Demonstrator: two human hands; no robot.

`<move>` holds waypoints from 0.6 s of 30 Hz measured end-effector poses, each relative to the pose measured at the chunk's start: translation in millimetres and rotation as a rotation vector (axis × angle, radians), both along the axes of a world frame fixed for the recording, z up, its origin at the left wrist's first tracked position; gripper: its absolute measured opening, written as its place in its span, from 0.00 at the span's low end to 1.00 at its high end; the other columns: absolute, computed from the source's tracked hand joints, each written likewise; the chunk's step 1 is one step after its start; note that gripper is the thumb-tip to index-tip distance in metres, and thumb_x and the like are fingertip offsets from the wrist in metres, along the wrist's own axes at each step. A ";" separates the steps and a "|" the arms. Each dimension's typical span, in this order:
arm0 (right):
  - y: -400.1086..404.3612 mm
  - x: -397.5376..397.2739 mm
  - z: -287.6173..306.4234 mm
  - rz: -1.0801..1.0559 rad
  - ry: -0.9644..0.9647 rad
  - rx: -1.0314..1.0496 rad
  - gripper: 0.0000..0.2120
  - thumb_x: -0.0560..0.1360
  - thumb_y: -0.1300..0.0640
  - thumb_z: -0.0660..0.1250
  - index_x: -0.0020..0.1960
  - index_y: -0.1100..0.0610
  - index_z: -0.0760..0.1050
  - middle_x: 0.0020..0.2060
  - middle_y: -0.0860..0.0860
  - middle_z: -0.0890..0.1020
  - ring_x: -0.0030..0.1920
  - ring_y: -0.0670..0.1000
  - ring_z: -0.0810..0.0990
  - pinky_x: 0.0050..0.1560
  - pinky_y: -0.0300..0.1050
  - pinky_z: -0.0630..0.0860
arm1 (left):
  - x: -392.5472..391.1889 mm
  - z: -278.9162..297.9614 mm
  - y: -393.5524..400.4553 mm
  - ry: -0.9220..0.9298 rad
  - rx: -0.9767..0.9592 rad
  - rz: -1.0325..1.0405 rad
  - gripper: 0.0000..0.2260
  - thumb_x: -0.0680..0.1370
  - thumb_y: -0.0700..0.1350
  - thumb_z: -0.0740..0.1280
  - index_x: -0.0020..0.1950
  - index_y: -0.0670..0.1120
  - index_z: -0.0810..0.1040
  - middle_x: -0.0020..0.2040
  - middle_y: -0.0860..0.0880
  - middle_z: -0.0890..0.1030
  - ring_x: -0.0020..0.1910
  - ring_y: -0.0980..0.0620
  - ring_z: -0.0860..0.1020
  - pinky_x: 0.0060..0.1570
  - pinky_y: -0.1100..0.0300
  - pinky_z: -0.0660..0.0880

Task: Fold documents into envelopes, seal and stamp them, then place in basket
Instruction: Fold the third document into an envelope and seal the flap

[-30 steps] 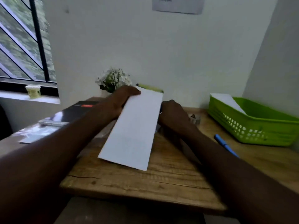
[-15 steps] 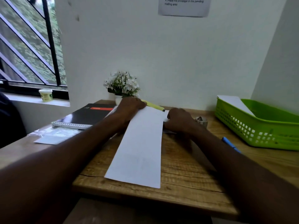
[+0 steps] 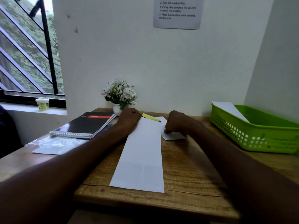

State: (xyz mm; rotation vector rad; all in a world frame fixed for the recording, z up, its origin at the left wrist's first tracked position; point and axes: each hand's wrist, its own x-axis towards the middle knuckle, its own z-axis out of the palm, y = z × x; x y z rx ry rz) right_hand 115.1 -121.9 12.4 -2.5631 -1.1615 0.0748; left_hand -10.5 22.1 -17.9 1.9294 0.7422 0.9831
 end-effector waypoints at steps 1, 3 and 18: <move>0.9 -1.0 3.7 0.001 0.006 -0.017 0.16 0.72 0.50 0.76 0.48 0.56 0.70 0.56 0.56 0.81 0.51 0.56 0.77 0.47 0.47 0.75 | 0.9 -0.2 0.1 0.003 0.011 0.016 0.14 0.82 0.42 0.67 0.36 0.43 0.76 0.35 0.46 0.75 0.36 0.50 0.71 0.36 0.57 0.64; 1.7 -2.8 5.9 0.009 0.027 -0.049 0.18 0.72 0.47 0.75 0.49 0.55 0.68 0.53 0.54 0.78 0.51 0.56 0.77 0.49 0.48 0.77 | 2.5 -0.5 1.6 0.014 0.021 0.039 0.12 0.82 0.43 0.66 0.39 0.42 0.76 0.37 0.43 0.75 0.40 0.48 0.72 0.39 0.56 0.63; -9.1 3.4 13.1 -0.052 0.274 0.066 0.28 0.68 0.54 0.83 0.56 0.59 0.68 0.42 0.53 0.73 0.52 0.56 0.74 0.42 0.46 0.71 | 3.1 0.9 5.3 -0.021 0.058 0.024 0.14 0.82 0.44 0.66 0.44 0.34 0.81 0.40 0.41 0.77 0.41 0.47 0.74 0.44 0.56 0.67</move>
